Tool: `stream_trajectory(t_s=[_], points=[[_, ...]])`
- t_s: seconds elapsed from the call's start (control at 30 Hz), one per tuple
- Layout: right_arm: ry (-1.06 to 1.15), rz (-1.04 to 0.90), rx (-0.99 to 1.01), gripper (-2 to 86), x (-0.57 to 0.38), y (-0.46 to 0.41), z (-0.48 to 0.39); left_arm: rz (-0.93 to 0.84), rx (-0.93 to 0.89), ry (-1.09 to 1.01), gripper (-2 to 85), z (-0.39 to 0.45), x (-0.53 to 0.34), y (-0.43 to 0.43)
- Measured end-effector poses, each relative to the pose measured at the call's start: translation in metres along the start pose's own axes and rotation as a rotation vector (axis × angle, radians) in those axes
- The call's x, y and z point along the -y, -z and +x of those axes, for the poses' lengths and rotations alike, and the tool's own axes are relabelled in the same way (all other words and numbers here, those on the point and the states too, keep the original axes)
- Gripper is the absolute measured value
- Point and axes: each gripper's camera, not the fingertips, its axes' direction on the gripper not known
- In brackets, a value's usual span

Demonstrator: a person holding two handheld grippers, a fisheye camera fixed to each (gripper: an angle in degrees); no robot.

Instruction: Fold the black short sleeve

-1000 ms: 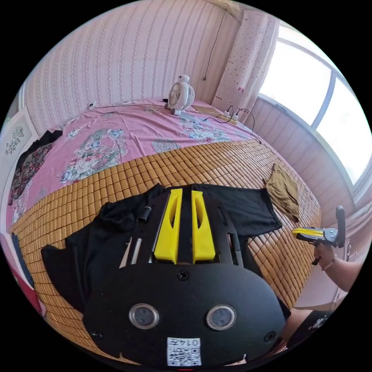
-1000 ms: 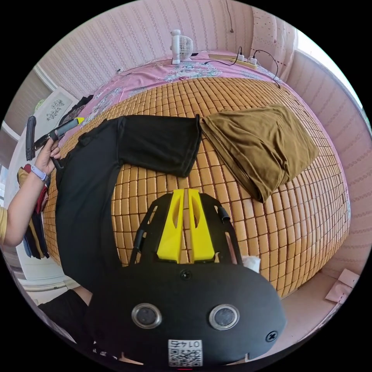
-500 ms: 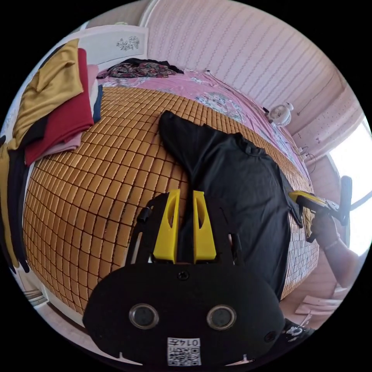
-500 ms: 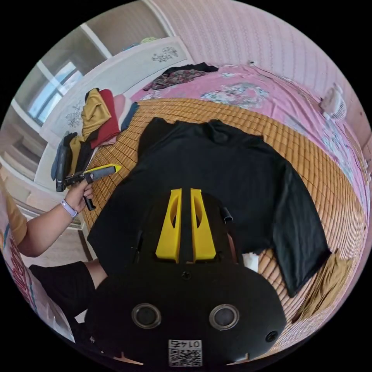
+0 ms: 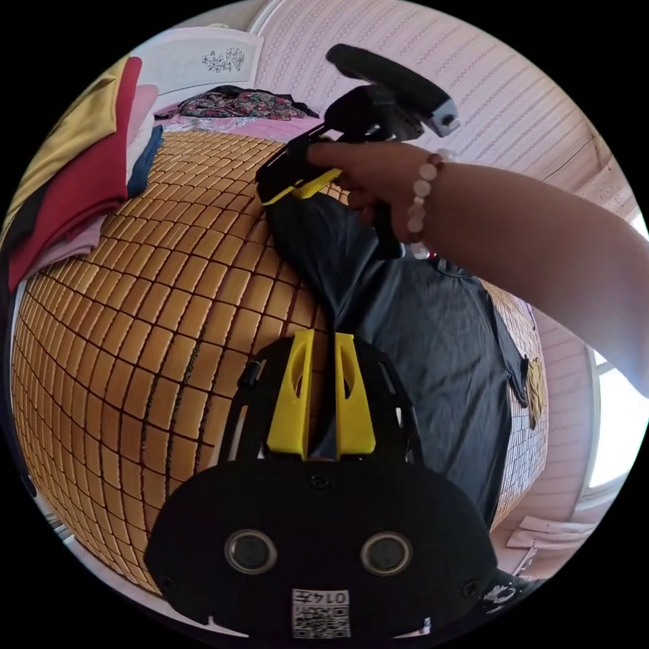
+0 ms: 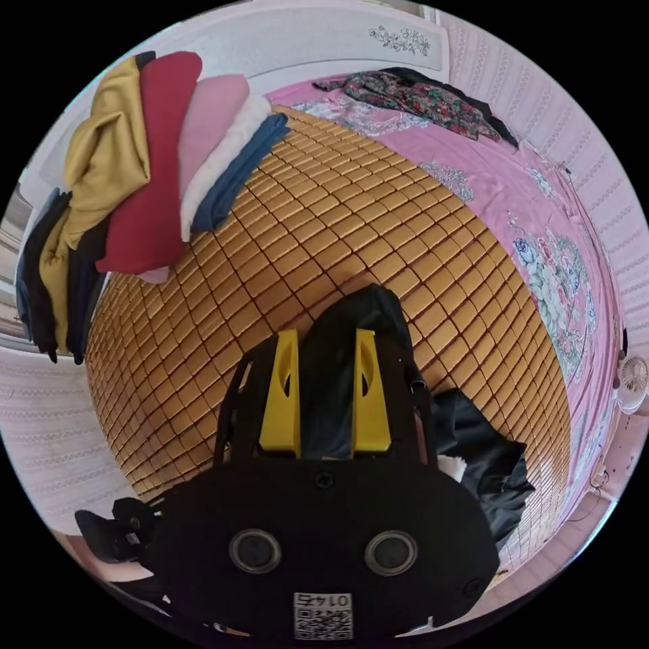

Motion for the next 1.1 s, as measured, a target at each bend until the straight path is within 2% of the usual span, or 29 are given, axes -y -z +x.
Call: stream_trajectory(t_s=[0.03,0.1,0.2,0.27,0.37,0.43,0.53,0.63,0.83,1.03,1.1], points=[[-0.009,0.073,-0.010,8.1,-0.003,-0.001,0.001,0.010,0.001,0.004,6.0,-0.002,-0.003,-0.003],[-0.080,0.070,-0.044,2.2,-0.008,-0.010,0.011,0.015,-0.028,0.017,6.4,-0.008,-0.006,-0.007],[-0.131,0.118,0.058,0.0,-0.041,-0.004,0.033,-0.005,-0.124,0.041,7.2,-0.021,-0.011,-0.011],[-0.220,0.276,0.167,-0.2,-0.102,0.032,0.056,0.059,-0.147,0.036,7.3,-0.025,-0.020,0.002],[-0.292,0.425,0.158,0.7,-0.204,0.073,0.077,0.108,-0.177,-0.024,7.0,-0.019,-0.033,0.021],[-0.339,0.414,0.112,2.9,-0.261,0.077,0.088,0.097,-0.189,-0.079,7.0,-0.009,-0.038,0.024],[-0.452,0.281,0.066,6.0,-0.336,0.058,0.109,0.046,-0.183,-0.181,7.1,0.011,-0.041,0.018],[-0.538,0.253,0.110,6.8,-0.383,0.042,0.123,-0.003,-0.174,-0.259,7.2,0.034,-0.038,0.004],[-0.556,0.315,0.166,7.3,-0.399,0.022,0.134,-0.071,-0.150,-0.343,7.4,0.086,-0.010,-0.048],[-0.506,0.337,0.178,8.8,-0.379,0.000,0.150,-0.014,-0.048,-0.322,7.7,0.109,0.042,-0.083],[-0.500,0.333,0.172,9.4,-0.374,-0.010,0.154,-0.044,-0.024,-0.347,7.4,0.113,0.050,-0.100]])
